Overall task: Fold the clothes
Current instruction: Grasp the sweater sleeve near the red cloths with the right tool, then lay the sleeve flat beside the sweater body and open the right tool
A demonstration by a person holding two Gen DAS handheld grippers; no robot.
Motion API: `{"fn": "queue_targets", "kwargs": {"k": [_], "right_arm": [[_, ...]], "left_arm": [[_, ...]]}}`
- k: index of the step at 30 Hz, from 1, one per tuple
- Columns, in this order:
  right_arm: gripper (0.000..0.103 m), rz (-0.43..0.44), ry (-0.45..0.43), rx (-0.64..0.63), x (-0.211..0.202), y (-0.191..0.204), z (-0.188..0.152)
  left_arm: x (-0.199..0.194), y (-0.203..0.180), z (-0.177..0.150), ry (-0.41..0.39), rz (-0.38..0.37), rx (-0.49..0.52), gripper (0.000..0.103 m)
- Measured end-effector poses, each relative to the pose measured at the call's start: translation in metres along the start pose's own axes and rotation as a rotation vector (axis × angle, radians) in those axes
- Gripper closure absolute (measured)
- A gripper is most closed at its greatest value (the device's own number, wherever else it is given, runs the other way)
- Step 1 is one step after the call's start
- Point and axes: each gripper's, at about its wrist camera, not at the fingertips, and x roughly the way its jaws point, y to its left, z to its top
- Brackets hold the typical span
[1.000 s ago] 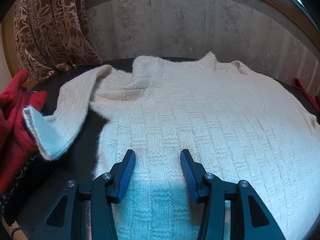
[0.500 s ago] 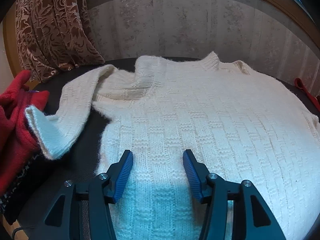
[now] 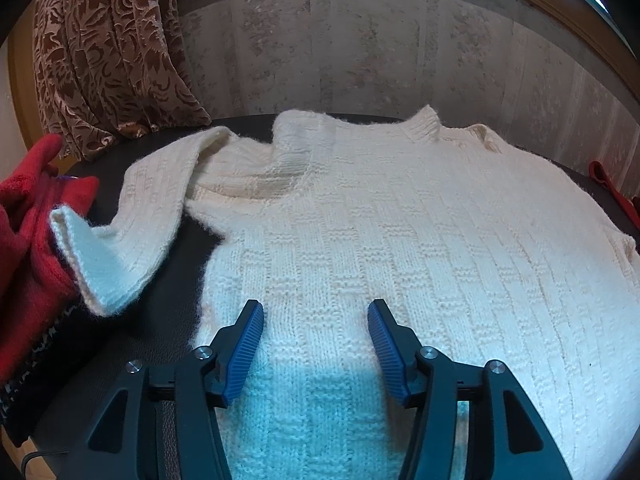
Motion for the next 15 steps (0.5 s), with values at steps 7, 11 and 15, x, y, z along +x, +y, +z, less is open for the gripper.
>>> {"fn": "queue_targets", "kwargs": {"k": [7, 11, 15], "right_arm": [[0.094, 0.232, -0.056, 0.068, 0.003, 0.039, 0.036], [0.094, 0.362, -0.037, -0.024, 0.029, 0.115, 0.048], [0.094, 0.464, -0.022, -0.163, 0.043, 0.214, 0.046]], "left_arm": [[0.0, 0.001, -0.001, 0.0, 0.006, -0.009, 0.044], [-0.001, 0.001, -0.001, 0.0, 0.005, -0.016, 0.043], [-0.001, 0.001, -0.002, -0.001, 0.006, -0.018, 0.043]]}}
